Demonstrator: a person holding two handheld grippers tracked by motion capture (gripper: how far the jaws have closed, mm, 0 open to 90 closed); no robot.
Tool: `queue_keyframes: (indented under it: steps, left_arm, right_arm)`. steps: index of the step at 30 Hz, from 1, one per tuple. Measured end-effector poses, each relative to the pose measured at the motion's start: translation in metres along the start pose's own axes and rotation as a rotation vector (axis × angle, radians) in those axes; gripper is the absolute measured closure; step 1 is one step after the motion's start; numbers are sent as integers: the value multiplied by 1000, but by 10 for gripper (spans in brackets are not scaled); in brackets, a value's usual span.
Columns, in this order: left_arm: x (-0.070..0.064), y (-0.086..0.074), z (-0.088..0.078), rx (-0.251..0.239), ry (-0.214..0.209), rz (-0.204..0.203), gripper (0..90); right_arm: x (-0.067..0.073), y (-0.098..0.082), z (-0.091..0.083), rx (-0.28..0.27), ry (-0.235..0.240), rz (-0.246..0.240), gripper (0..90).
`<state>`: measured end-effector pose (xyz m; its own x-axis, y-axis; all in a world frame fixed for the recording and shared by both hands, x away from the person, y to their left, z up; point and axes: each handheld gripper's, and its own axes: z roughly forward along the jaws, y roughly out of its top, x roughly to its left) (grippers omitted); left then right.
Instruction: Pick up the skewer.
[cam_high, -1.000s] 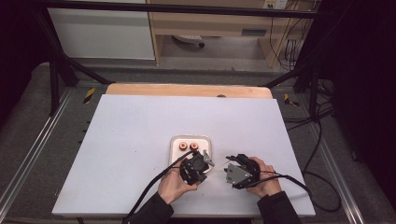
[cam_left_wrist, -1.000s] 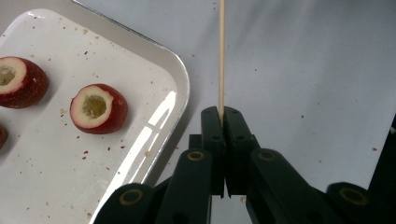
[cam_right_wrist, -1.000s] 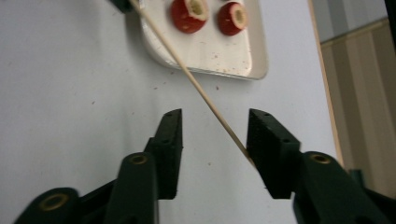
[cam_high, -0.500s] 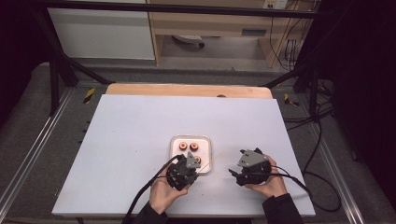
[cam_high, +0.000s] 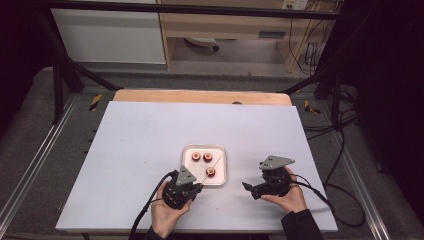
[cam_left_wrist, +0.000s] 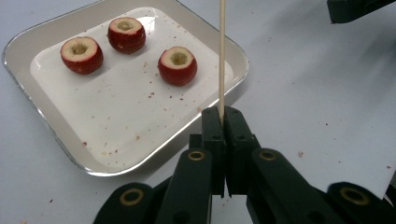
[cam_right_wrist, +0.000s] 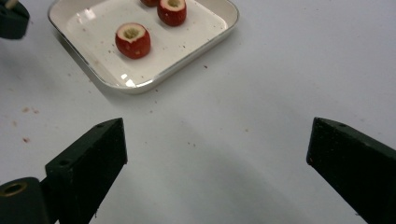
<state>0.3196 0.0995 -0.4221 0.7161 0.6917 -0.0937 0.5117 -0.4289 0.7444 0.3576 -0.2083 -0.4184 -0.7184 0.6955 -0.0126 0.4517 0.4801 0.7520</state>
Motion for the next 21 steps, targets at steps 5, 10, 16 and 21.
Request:
queue_keyframes:
  steps: [5,10,16,21]
  left_arm:
    - [5,-12,-5,-59,1,-56,885]
    - [6,-17,-9,-85,17,-66,885]
    - [9,-25,-10,-101,7,-88,885]
    - [13,-29,-12,-110,11,-95,885]
  right_arm:
    - [2,7,3,7,23,38,34]
    - [5,16,7,7,37,63,32]
    - [10,30,15,35,52,70,30]
    - [14,42,23,78,59,77,29]
